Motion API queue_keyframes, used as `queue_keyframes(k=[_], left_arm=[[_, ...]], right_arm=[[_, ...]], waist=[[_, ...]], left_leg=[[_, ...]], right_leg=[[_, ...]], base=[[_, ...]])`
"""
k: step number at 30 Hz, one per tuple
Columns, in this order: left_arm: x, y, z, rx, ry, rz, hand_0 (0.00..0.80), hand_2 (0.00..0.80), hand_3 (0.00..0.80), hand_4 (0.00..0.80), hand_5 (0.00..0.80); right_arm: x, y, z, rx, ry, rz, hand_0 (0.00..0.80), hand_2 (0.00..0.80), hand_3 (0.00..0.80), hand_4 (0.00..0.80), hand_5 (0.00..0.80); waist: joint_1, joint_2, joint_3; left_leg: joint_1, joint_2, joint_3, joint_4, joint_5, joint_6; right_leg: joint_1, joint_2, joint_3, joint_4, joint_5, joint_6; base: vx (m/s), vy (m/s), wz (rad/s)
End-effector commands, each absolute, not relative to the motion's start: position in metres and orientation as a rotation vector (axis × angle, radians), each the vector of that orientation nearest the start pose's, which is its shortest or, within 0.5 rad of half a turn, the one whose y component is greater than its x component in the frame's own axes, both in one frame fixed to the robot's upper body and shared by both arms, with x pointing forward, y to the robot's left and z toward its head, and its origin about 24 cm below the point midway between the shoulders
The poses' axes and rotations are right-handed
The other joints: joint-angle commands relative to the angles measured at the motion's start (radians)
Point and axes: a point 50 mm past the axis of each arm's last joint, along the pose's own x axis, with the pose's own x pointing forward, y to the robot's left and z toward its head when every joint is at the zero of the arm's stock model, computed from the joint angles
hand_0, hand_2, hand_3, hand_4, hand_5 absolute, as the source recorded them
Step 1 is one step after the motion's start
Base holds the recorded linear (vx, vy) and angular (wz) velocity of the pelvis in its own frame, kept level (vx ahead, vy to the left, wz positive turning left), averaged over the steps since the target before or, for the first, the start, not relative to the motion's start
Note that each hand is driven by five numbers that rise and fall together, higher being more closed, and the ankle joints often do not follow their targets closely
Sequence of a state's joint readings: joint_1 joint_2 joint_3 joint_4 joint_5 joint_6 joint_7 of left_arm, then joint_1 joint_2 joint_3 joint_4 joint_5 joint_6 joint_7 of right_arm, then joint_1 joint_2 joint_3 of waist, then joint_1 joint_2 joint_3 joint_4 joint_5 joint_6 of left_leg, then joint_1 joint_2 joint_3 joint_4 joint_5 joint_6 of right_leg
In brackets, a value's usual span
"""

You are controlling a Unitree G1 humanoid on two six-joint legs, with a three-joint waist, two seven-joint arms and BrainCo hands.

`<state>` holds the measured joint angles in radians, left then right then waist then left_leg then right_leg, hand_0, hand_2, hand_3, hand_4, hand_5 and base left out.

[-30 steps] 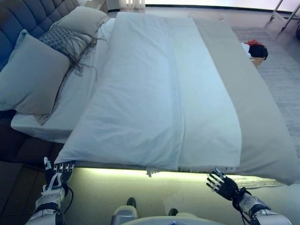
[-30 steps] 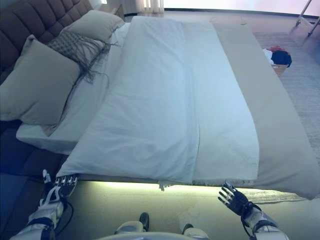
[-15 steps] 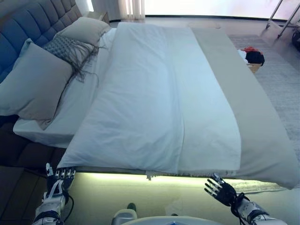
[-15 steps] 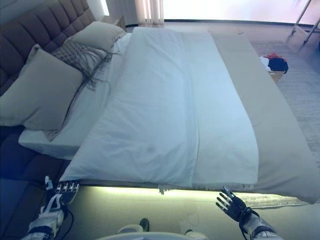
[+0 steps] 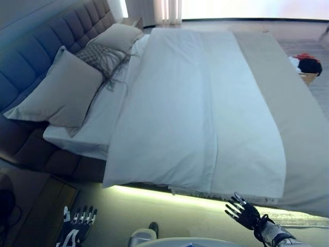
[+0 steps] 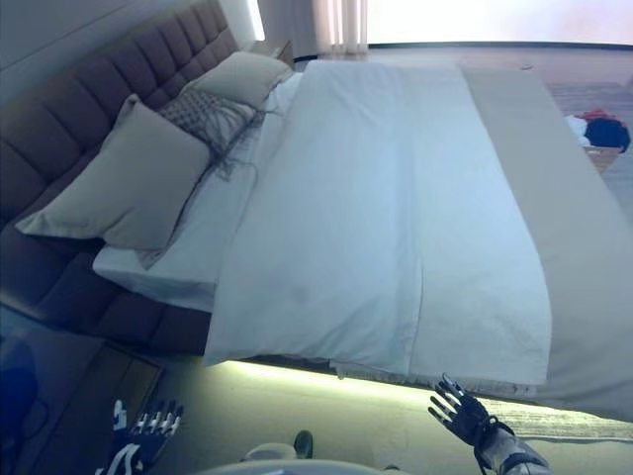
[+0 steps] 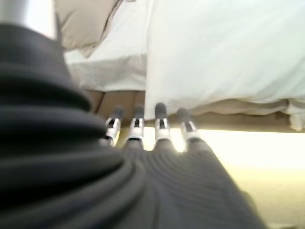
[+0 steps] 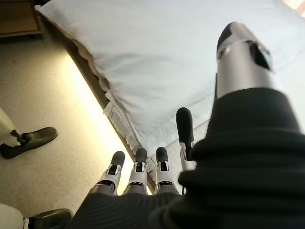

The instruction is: Make the bed neatly

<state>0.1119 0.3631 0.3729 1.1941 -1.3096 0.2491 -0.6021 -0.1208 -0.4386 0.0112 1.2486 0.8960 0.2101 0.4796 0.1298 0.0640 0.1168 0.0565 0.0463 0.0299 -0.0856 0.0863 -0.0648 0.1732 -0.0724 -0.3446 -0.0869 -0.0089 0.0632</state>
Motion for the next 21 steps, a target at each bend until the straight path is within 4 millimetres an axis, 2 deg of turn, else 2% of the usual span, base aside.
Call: queue_keyframes(k=[1,7,11,14,17,20,21], left_arm=[[0.107,0.310,-0.109,-1.259,0.289,0.454,0.000,0.000,0.000,0.000,0.000],[0.138,0.297,-0.097,-1.224,0.243,0.263,0.000,0.000,0.000,0.000,0.000],[0.155,0.287,-0.098,-1.065,0.366,0.210,0.000,0.000,0.000,0.000,0.000],[0.158,0.280,-0.104,-0.859,0.516,0.155,0.000,0.000,0.000,0.000,0.000],[0.156,0.274,-0.110,-0.826,0.610,0.114,0.000,0.000,0.000,0.000,0.000],[0.146,0.269,-0.120,-0.722,0.745,0.101,0.000,0.000,0.000,0.000,0.000],[0.141,0.266,-0.125,-0.630,0.820,0.077,0.000,0.000,0.000,0.000,0.000]], right_arm=[[0.178,-0.271,-0.113,0.755,0.816,-0.192,0.000,0.000,0.000,0.000,0.000],[0.176,-0.263,-0.115,0.770,0.802,-0.172,0.000,0.000,0.000,0.000,0.000],[0.176,-0.261,-0.116,0.734,0.792,-0.160,0.000,0.000,0.000,0.000,0.000],[0.172,-0.254,-0.119,0.728,0.787,-0.137,0.000,0.000,0.000,0.000,0.000],[0.161,-0.255,-0.123,0.670,0.811,-0.108,0.000,0.000,0.000,0.000,0.000],[0.147,-0.253,-0.129,0.597,0.870,-0.069,0.000,0.000,0.000,0.000,0.000],[0.143,-0.252,-0.132,0.565,0.895,-0.062,0.000,0.000,0.000,0.000,0.000]], waist=[[0.015,-0.043,0.043],[0.007,-0.041,0.042],[-0.015,-0.045,0.025],[-0.041,-0.047,0.009],[-0.071,-0.048,-0.010],[-0.093,-0.052,-0.025],[-0.102,-0.053,-0.028]], left_leg=[[0.022,-0.040,0.022,-0.002,-0.069,-0.003],[0.029,-0.041,0.026,-0.002,-0.074,0.000],[0.039,-0.041,0.040,-0.002,-0.082,-0.001],[0.048,-0.041,0.058,-0.002,-0.086,0.003],[0.057,-0.040,0.085,-0.002,-0.091,0.007],[0.063,-0.040,0.108,-0.002,-0.094,0.011],[0.065,-0.040,0.115,-0.002,-0.095,0.012]], right_leg=[[-0.034,-0.016,0.030,0.000,0.025,0.030],[-0.030,-0.019,0.028,0.000,0.028,0.032],[-0.029,-0.020,0.034,0.000,0.030,0.037],[-0.031,-0.018,0.048,0.000,0.033,0.040],[-0.034,-0.016,0.064,0.000,0.034,0.045],[-0.038,-0.015,0.082,0.000,0.037,0.050],[-0.038,-0.015,0.087,0.000,0.037,0.052]], base=[[-0.010,-0.004,0.12],[-0.006,0.002,0.02],[0.000,0.000,0.00],[-0.004,0.040,-0.03],[0.009,0.050,-0.18],[0.010,0.037,-0.26],[0.007,0.030,-0.29]])
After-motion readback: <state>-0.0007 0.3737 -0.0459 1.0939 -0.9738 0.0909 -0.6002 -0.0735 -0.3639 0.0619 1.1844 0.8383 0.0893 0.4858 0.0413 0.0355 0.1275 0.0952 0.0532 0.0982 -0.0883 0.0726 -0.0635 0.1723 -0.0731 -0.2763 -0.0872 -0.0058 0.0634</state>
